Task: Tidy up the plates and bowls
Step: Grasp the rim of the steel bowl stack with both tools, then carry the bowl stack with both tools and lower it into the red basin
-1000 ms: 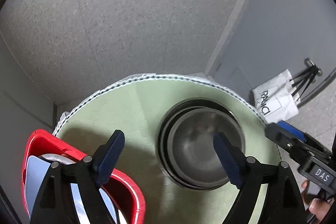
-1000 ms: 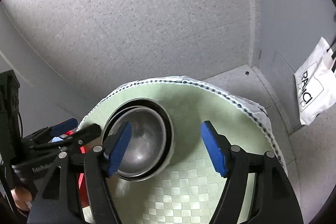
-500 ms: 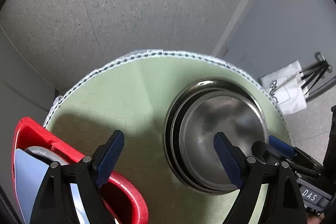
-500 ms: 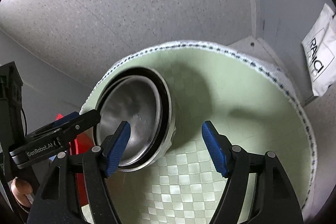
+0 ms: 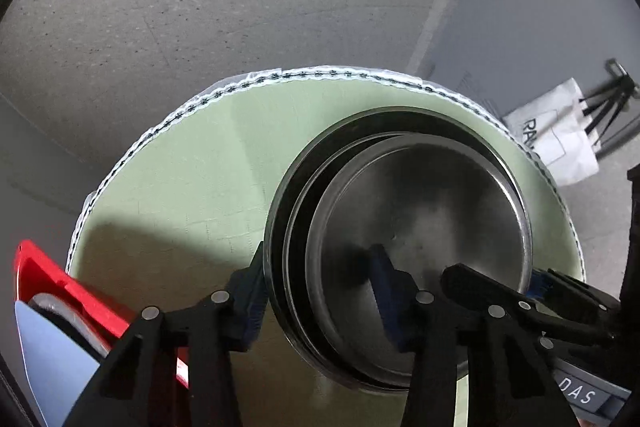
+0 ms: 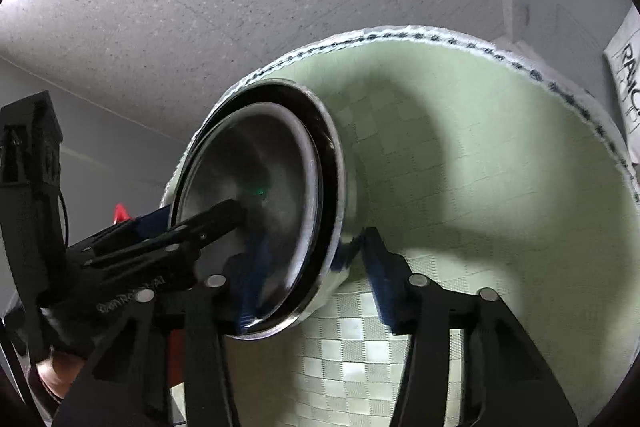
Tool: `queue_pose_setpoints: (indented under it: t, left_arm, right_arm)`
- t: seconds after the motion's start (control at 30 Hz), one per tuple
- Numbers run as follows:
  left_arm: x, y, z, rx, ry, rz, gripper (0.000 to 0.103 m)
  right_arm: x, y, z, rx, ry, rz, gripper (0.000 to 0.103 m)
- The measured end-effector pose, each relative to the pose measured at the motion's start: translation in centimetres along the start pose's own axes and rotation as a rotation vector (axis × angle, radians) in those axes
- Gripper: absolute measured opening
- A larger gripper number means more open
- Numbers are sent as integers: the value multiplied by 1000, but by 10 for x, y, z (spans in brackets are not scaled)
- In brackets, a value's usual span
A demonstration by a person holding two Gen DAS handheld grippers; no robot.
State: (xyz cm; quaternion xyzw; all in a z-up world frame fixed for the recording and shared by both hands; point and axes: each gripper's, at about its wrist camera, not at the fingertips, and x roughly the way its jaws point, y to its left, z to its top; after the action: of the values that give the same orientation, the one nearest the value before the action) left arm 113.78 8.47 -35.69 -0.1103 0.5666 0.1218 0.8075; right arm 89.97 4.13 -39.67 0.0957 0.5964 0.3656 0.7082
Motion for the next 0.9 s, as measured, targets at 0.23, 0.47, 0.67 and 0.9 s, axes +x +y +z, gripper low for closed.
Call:
queue_pose_setpoints:
  t: [0.23, 0.47, 0.67, 0.9]
  left_arm:
    - [-9, -2, -7, 5, -32, -13, 43]
    - [-51, -10, -23, 40, -99, -49, 43]
    - [-103, -12, -42, 85, -173, -106, 43]
    - [-177, 18, -79, 127, -271, -147, 43]
  right_arm:
    - [-6, -4, -2, 19, -19, 10, 36]
    - [-42, 0, -11, 20, -92, 7, 33]
    - [-87, 12, -26, 48, -185, 10, 31]
    - [-141, 63, -49, 15, -303, -10, 31]
